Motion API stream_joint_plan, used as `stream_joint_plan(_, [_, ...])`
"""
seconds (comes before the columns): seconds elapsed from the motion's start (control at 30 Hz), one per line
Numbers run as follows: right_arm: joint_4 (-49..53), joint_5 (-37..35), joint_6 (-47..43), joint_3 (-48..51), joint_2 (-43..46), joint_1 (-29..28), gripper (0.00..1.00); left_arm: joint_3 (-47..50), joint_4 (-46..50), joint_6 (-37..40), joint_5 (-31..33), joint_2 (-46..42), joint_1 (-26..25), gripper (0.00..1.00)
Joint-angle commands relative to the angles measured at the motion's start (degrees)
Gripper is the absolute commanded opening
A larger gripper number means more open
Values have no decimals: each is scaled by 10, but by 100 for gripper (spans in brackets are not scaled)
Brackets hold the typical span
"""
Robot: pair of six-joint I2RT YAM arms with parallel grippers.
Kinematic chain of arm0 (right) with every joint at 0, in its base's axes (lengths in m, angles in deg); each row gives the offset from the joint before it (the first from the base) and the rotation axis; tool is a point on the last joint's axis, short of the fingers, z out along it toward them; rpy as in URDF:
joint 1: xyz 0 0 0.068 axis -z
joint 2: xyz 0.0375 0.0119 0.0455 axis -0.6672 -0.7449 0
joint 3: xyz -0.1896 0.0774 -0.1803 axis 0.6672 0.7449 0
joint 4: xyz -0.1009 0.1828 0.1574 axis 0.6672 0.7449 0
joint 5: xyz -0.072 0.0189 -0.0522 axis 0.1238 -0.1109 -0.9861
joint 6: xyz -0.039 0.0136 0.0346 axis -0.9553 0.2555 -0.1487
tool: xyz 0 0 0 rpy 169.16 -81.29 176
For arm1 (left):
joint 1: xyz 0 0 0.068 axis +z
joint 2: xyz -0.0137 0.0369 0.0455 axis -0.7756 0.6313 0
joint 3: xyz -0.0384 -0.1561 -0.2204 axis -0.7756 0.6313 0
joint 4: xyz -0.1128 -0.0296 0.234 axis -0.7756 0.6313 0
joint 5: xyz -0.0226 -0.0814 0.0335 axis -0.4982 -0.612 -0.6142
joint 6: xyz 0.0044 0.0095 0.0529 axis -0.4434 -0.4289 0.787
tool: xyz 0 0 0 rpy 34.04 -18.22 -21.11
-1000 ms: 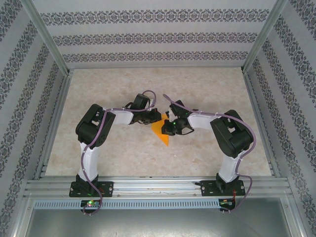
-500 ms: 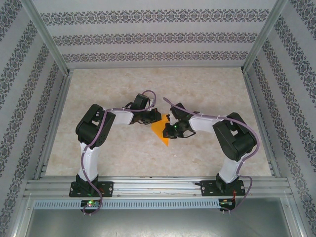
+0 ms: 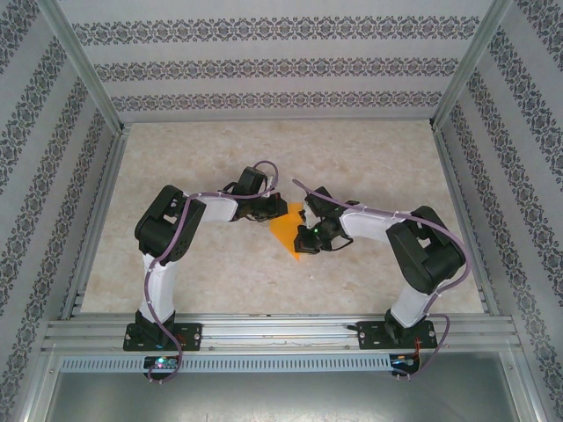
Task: Fold a paper plane with a square sheet of paper (fold left side to right side)
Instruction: Fourth fold the wing at the center of the table.
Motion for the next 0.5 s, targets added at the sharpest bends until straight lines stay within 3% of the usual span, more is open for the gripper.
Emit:
stream_joint_plan(0.0, [16,22,7,-17,22,-3,0,16,83,19,65,35,5,9])
stream_joint_plan(0.23, [-43,49,31,-9,-5,-6,0,16,81,17,63,35,5,9])
stream_joint_plan(0.47, [-42,30,34,10,-23,-6,0,16,83,18,63,36,5,9])
